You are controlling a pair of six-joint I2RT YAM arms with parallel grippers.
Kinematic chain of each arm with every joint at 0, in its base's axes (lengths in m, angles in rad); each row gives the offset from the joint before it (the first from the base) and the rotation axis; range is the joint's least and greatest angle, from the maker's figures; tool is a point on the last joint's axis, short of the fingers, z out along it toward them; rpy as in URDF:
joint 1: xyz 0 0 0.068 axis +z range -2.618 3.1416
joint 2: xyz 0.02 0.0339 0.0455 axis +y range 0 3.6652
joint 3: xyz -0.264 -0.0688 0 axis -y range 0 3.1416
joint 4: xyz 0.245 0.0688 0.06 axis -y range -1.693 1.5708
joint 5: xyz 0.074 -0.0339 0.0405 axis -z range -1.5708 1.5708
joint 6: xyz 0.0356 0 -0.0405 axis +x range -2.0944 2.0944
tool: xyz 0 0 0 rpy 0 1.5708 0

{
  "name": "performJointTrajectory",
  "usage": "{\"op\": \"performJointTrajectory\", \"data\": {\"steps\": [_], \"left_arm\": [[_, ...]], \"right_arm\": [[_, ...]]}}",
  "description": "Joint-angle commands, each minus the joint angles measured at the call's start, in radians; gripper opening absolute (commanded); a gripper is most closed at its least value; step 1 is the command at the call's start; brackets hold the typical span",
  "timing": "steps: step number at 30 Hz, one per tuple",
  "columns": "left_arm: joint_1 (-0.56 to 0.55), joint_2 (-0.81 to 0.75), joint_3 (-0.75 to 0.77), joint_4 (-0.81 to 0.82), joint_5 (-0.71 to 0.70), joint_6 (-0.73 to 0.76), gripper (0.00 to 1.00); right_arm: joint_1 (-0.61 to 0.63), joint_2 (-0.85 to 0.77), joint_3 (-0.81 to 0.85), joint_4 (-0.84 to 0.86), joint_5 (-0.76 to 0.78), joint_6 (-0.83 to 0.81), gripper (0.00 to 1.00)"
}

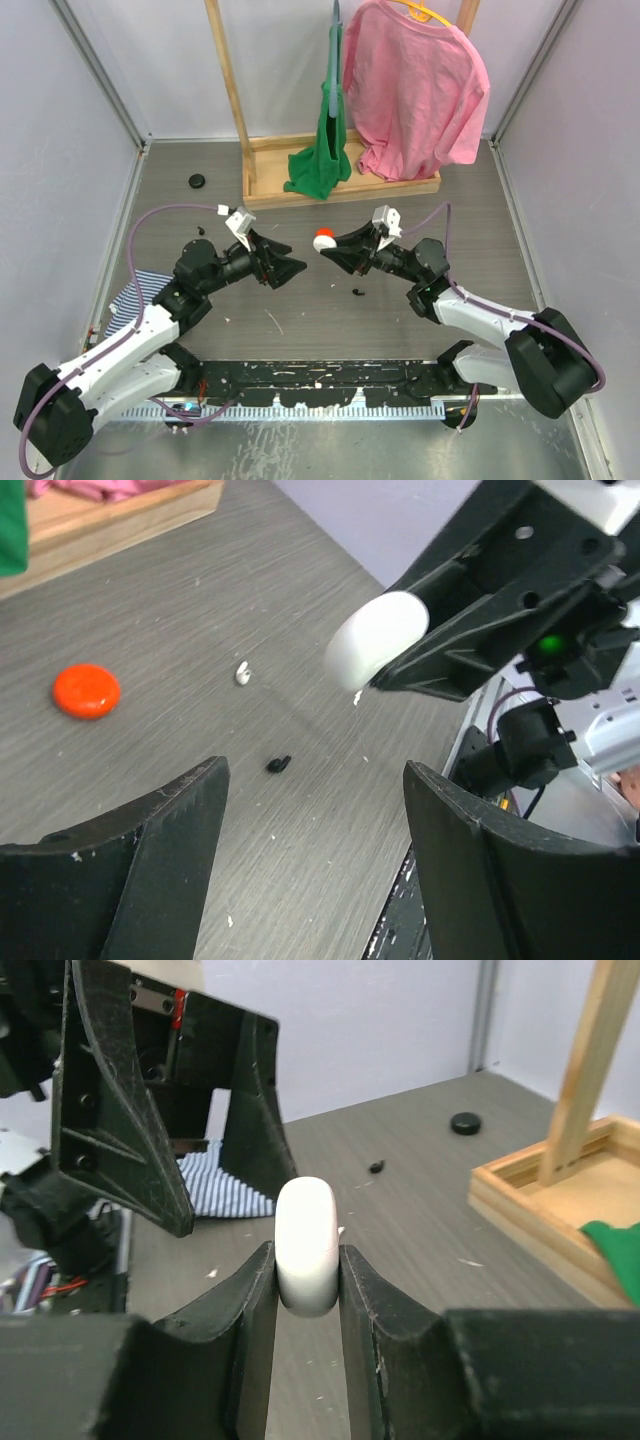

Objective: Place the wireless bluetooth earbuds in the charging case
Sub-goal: Pick up the charging case at the center of the board, then open the charging case.

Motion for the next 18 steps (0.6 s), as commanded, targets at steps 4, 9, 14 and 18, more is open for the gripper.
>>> {"op": "performJointTrajectory", "data": {"steps": [4, 9, 14, 18], "left_arm": [[0.009, 0.028, 0.034, 0.200, 0.168, 0.122, 0.70], [0.009, 0.048, 0.016, 0.253, 0.229, 0.130, 0.64], [0.009, 0.058, 0.007, 0.257, 0.241, 0.133, 0.59], [0.009, 0.076, 0.004, 0.267, 0.245, 0.125, 0.59]], "right_arm": [[-0.043, 0.064, 0.051, 0.154, -0.216, 0.218, 0.17], [-0.044, 0.104, 0.060, 0.189, -0.299, 0.264, 0.18], [-0.044, 0.115, 0.062, 0.181, -0.353, 0.251, 0.18], [-0.045, 0.120, 0.071, 0.160, -0.391, 0.239, 0.18]]}}
